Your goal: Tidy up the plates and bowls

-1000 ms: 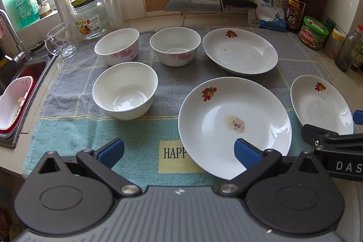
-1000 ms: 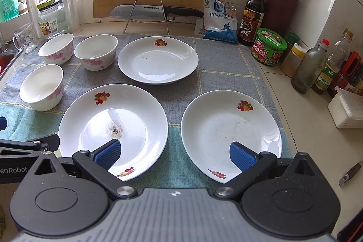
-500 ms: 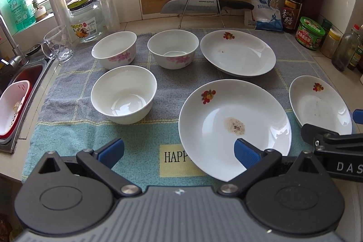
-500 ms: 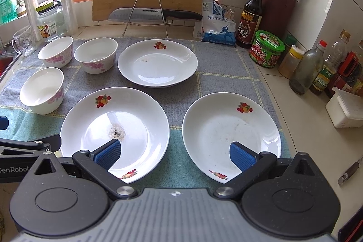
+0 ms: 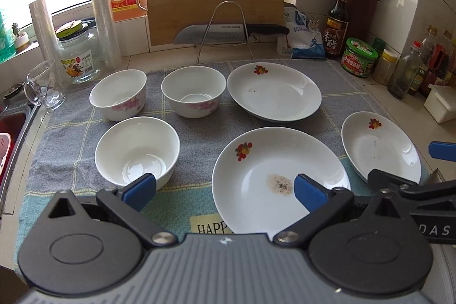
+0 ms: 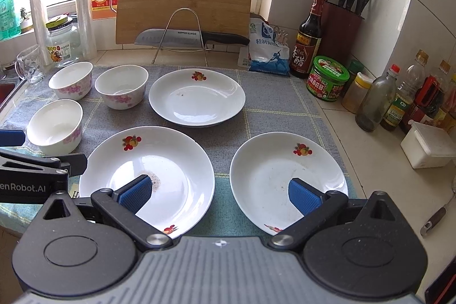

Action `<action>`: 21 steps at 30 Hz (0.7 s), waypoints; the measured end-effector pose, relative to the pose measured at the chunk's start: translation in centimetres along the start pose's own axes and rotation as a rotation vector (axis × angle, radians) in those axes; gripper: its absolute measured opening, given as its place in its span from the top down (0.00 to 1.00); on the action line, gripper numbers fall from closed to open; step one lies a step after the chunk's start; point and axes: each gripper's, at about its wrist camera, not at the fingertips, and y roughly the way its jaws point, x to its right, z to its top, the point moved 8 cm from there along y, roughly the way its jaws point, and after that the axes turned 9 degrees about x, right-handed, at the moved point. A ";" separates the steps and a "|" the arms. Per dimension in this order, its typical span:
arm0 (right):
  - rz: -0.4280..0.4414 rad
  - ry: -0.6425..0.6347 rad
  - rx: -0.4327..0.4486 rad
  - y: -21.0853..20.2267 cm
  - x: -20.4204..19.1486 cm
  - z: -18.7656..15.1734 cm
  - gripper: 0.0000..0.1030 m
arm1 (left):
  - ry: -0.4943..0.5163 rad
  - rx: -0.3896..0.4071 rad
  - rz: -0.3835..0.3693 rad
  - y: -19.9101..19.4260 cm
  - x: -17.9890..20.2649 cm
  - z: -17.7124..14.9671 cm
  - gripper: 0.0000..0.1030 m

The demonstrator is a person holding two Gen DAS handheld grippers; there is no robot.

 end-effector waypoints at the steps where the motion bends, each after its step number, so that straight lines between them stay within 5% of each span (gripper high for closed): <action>1: -0.013 -0.007 0.011 -0.1 0.1 0.0 0.00 | 0.010 0.002 -0.012 0.0 0.0 0.1 0.01; 10: -0.067 -0.019 0.096 -1.6 1.2 -0.3 0.00 | 0.081 0.029 -0.133 0.4 0.8 1.0 0.01; 21: -0.126 -0.011 0.054 -0.4 4.8 -4.4 0.00 | 0.147 0.082 -0.239 1.7 3.6 1.9 0.01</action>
